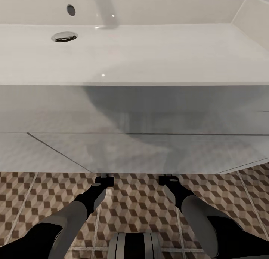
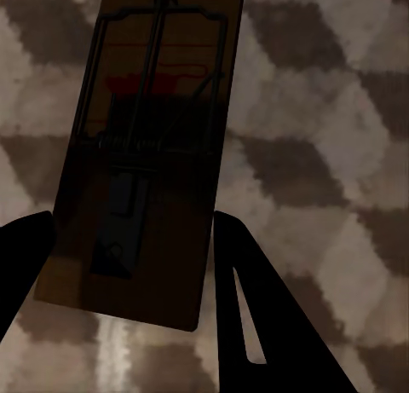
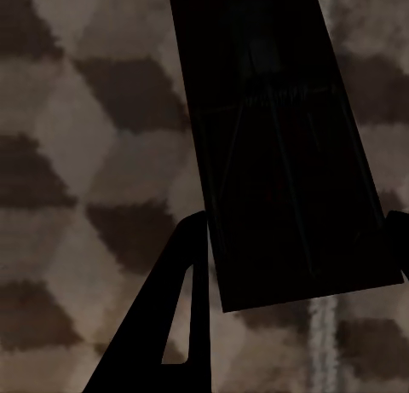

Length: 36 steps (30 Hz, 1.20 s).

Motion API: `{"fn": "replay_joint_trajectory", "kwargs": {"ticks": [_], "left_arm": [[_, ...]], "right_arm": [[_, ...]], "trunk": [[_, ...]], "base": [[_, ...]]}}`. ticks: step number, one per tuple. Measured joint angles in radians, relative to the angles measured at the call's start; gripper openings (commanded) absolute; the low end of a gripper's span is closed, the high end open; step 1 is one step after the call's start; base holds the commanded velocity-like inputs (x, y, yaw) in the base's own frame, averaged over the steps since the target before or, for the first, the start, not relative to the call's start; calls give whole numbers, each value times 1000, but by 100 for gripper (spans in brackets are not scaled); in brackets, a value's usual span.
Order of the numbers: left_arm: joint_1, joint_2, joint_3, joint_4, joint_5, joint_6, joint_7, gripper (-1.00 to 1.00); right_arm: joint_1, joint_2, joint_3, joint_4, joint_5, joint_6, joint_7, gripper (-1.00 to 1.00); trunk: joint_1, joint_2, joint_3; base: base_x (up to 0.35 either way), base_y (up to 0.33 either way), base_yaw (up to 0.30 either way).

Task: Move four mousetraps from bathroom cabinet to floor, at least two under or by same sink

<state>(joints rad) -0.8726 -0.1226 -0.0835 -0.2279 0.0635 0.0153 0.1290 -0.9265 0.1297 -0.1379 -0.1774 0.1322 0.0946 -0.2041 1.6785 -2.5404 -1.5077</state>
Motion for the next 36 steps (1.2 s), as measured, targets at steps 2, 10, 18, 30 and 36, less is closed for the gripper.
{"fn": "replay_joint_trajectory", "kwargs": {"ticks": [2, 10, 18, 30, 36], "left_arm": [[0, 0, 0, 0, 0, 0, 0, -100], [0, 1, 0, 0, 0, 0, 0, -100], [0, 1, 0, 0, 1, 0, 0, -100], [0, 2, 0, 0, 0, 0, 0, -100], [0, 3, 0, 0, 0, 0, 0, -100]], "right_arm": [[0, 0, 0, 0, 0, 0, 0, -100], [0, -1, -2, 0, -1, 8, -2, -100], [0, -2, -1, 0, 0, 8, -2, -100], [0, -23, 0, -4, -4, 2, 23, -100], [0, -29, -1, -5, -3, 7, 42, -100]], "trunk": [[0, 0, 0], [0, 0, 0], [0, 0, 0], [0, 0, 0], [0, 0, 0]], "base": [[0, 0, 0], [0, 0, 0], [0, 0, 0], [0, 0, 0], [0, 0, 0]]}}
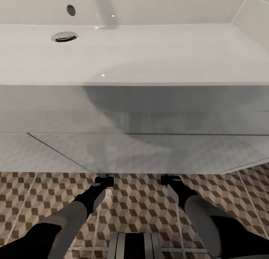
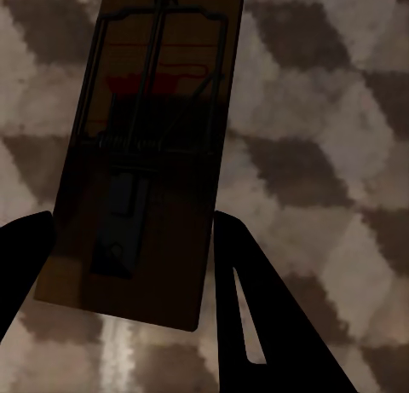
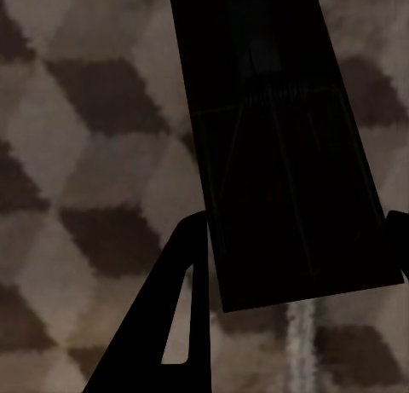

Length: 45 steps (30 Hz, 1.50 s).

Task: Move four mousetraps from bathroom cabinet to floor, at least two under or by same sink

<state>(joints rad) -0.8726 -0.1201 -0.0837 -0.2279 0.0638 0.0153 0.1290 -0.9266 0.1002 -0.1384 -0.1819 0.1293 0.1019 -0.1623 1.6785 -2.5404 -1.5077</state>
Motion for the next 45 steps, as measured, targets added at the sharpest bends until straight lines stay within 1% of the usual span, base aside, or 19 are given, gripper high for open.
{"fn": "replay_joint_trajectory", "kwargs": {"ticks": [8, 15, 21, 36, 45], "left_arm": [[0, 0, -1, 0, -1, 0, 0, -100], [0, 0, -1, 0, -1, 1, 0, -100], [0, -2, -1, 0, -3, 1, 0, -100], [0, -2, -1, 4, -2, 1, 0, -100], [0, 0, 0, 35, 1, 1, 0, -100]], "right_arm": [[0, -1, 0, 2, -2, 6, 4, -100], [0, -1, -1, 4, -3, 34, 4, -100], [0, -1, -1, 4, -4, 41, 4, -100], [0, 4, 0, 5, -3, 33, 4, -100], [0, 7, -1, 5, -3, 20, 4, -100]], "trunk": [[0, 0, 0], [0, 0, 0], [0, 0, 0], [0, 0, 0], [0, 0, 0]], "base": [[0, 0, 0], [0, 0, 0], [0, 0, 0], [0, 0, 0], [0, 0, 0]]}}
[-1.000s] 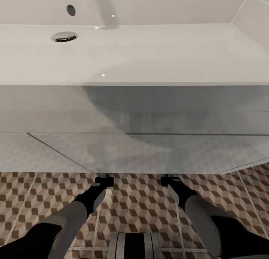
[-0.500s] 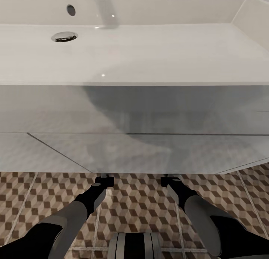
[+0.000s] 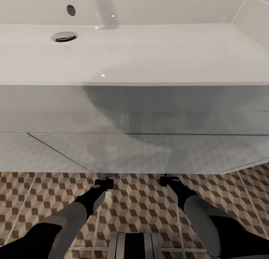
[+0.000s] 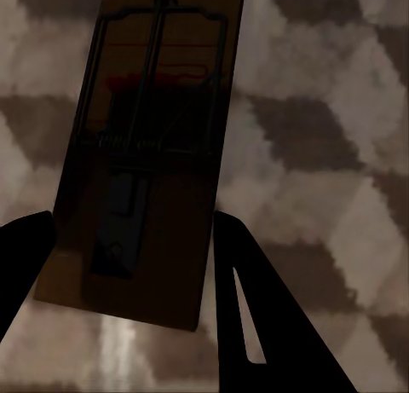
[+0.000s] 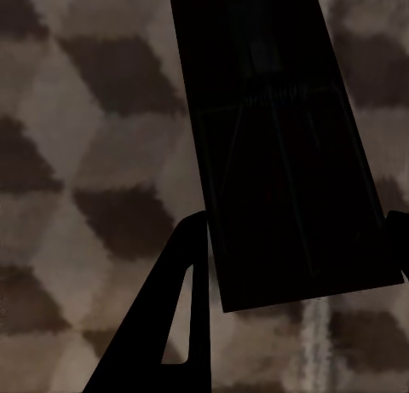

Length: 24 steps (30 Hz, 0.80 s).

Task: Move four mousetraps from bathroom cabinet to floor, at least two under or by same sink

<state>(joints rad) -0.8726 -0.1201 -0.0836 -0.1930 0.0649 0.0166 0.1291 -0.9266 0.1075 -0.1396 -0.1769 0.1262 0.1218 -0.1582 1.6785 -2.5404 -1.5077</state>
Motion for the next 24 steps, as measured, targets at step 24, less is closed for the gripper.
{"fn": "replay_joint_trajectory", "kwargs": {"ticks": [24], "left_arm": [[0, -2, -1, 5, -1, -1, -1, -100]], "right_arm": [[0, 0, 0, 45, 1, -47, 1, -100]], "trunk": [[0, 0, 0]], "base": [[0, 0, 0]]}}
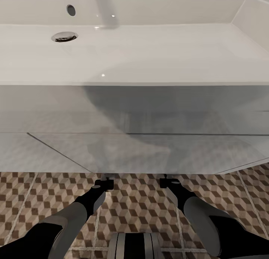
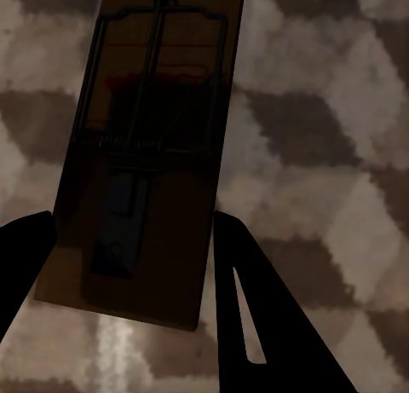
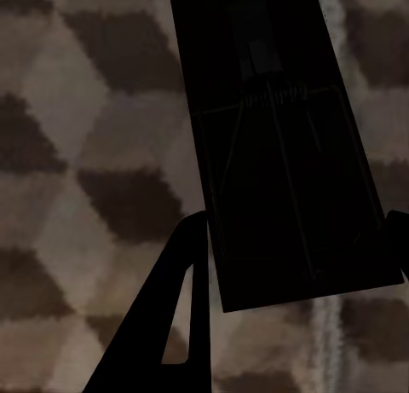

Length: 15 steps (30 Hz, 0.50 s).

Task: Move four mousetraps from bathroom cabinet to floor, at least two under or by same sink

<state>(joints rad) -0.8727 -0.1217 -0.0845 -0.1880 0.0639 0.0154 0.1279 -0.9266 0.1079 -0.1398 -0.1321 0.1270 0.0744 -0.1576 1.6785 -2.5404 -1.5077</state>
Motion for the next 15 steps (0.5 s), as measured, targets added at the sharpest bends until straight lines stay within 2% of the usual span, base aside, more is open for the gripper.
{"fn": "replay_joint_trajectory", "kwargs": {"ticks": [15], "left_arm": [[0, 0, 0, 0, 0, 0, 0, -100]], "right_arm": [[0, -12, 0, 8, -1, -4, 0, -100]], "trunk": [[0, 0, 0]], "base": [[0, 0, 0]]}}
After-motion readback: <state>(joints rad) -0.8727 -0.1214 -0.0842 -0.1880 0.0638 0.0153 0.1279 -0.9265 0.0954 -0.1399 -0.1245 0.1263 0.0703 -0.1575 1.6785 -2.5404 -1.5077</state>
